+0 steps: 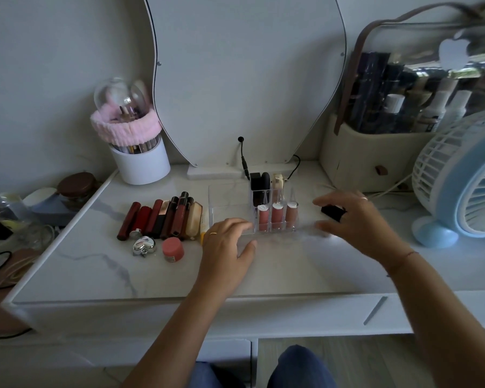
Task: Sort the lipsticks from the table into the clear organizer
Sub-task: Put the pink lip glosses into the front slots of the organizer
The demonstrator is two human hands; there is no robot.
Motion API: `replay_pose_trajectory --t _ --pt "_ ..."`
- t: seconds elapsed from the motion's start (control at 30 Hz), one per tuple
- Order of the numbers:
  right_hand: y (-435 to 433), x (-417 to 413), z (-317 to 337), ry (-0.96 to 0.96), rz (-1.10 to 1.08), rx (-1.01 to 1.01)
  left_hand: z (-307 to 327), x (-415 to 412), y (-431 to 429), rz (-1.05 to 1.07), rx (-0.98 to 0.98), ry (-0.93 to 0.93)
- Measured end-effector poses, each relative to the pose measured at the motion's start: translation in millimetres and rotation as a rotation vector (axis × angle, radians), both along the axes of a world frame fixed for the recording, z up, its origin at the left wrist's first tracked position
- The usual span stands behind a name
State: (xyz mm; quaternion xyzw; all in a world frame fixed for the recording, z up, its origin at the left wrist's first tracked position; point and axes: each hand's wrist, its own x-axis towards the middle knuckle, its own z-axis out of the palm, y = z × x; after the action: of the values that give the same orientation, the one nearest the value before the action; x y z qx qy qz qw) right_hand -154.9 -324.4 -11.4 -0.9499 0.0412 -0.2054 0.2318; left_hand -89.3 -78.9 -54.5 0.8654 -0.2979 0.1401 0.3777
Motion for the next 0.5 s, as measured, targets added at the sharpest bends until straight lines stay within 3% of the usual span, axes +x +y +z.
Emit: replay_pose_trajectory --t 0.13,0.4,0.5 --pt "-27.5 -19.4 -5.4 0.163 -0.066 -0.112 0.4 -0.1 -0.4 0.005 0.001 0.002" --pt "-26.8 -16.9 -9.8 0.213 0.000 -0.191 1.5 -2.0 0.3 0.005 0.003 0.014" --pt "-15.6 -13.0 2.4 0.105 0.046 0.012 1.0 -1.3 0.4 0.002 0.004 0.018"
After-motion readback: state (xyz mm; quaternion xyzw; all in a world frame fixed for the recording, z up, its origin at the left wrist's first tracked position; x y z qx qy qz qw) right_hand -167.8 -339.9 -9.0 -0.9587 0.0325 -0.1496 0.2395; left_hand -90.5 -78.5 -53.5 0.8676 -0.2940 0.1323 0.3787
